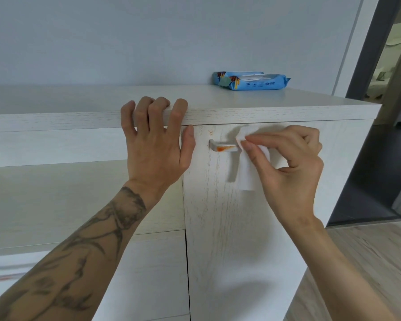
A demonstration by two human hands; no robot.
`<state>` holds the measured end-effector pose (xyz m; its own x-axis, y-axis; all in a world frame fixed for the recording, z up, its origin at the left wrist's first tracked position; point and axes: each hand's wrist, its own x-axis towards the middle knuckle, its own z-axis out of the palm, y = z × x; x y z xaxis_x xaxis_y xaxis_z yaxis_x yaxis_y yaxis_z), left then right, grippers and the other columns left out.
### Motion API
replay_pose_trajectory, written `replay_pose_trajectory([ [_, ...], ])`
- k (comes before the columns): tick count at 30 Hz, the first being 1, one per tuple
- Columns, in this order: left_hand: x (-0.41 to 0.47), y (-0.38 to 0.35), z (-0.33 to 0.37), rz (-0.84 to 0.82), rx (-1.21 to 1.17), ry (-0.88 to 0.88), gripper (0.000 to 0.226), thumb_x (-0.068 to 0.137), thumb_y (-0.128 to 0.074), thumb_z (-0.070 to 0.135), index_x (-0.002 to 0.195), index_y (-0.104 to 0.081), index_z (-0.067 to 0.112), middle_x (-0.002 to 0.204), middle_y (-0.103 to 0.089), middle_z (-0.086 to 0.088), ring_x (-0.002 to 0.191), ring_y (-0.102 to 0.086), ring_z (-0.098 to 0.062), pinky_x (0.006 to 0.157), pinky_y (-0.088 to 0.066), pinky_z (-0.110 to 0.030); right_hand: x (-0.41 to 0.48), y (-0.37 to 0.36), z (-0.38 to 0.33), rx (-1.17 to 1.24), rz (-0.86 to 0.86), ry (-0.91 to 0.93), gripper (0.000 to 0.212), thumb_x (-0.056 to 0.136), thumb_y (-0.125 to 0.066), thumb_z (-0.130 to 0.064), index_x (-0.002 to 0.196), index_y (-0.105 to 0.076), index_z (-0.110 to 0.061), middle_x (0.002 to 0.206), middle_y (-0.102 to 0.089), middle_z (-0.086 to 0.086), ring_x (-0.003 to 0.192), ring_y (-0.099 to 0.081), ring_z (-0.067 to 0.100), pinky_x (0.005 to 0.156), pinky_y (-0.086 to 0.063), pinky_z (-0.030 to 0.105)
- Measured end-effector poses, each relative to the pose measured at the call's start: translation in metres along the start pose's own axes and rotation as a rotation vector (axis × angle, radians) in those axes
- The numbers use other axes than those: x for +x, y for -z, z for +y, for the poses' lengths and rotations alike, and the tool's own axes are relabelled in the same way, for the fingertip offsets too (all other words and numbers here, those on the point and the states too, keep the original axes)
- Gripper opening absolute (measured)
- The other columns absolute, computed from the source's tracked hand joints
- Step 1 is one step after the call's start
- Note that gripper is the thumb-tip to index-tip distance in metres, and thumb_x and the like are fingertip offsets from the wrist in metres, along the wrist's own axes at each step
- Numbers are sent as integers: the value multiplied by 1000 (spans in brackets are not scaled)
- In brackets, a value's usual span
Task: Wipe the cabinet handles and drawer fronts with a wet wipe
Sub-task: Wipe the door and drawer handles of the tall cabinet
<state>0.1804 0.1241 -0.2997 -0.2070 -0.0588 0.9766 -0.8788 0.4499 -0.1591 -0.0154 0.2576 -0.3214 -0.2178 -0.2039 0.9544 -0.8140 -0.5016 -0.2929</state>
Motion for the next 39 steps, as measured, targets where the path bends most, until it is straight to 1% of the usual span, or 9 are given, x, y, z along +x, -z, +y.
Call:
replay_pose_trajectory([
  [2,0,0,0,1,5,-2,41,108,-35,38,134,-54,12,122,-61,-20,122,-43,-35,117,-23,-53,1,-10,-10,18,19,14,10,96,-81,-25,102,-76,-32,97,-69,-21,107,-54,16,88,-45,57],
  [4,0,0,0,1,7,-6,41,108,-35,38,134,-54,12,122,-60,-20,122,-43,-35,117,-22,-53,-3,-17,-14,3,-10,54,13,98,-79,-21,105,-76,-31,102,-69,-20,110,-51,12,89,-44,59],
  [9,0,0,0,-5,12,-2,43,108,-34,38,133,-56,11,122,-60,-19,122,-43,-35,116,-26,-55,-8,-10,2,-35,-80,96,17,96,-81,-23,113,-81,-22,114,-74,-12,116,-52,19,93,-43,63],
  [13,1,1,0,-8,9,0,46,108,-32,39,132,-59,10,122,-61,-20,122,-42,-34,117,-23,-54,-3,-8,8,-10,-75,131,16,94,-83,-21,111,-81,-23,111,-76,-13,112,-51,21,88,-43,66],
  [18,0,1,1,-10,22,-4,44,107,-34,38,132,-57,10,121,-60,-19,122,-43,-35,117,-24,-55,5,-29,-9,-21,-92,173,10,95,-82,-27,104,-84,-23,100,-71,-18,112,-47,10,97,-37,47],
  [23,0,0,0,-13,16,-1,43,107,-34,38,133,-55,12,122,-60,-19,122,-43,-35,117,-24,-54,-7,-26,-12,-28,-1,47,7,94,-82,-22,101,-83,-22,98,-74,-13,109,-50,12,89,-45,58],
  [28,0,-2,-1,-8,8,0,38,106,-37,38,134,-49,15,122,-62,-18,123,-43,-34,116,-27,-55,1,-37,-19,-96,-53,135,3,95,-82,-25,95,-82,-22,95,-73,-11,107,-50,12,96,-31,36],
  [32,-1,-3,-1,-9,11,2,39,107,-37,38,134,-51,14,123,-62,-18,123,-43,-34,116,-27,-55,-3,-37,-22,-130,6,121,5,93,-84,-26,94,-83,-21,93,-74,-10,106,-54,17,96,-31,37],
  [39,-1,0,0,-19,21,1,42,107,-35,39,134,-55,13,123,-61,-18,123,-46,-36,116,-28,-56,1,-40,-31,-218,-23,121,7,92,-83,-26,89,-79,-20,92,-73,-10,108,-51,17,96,-26,33],
])
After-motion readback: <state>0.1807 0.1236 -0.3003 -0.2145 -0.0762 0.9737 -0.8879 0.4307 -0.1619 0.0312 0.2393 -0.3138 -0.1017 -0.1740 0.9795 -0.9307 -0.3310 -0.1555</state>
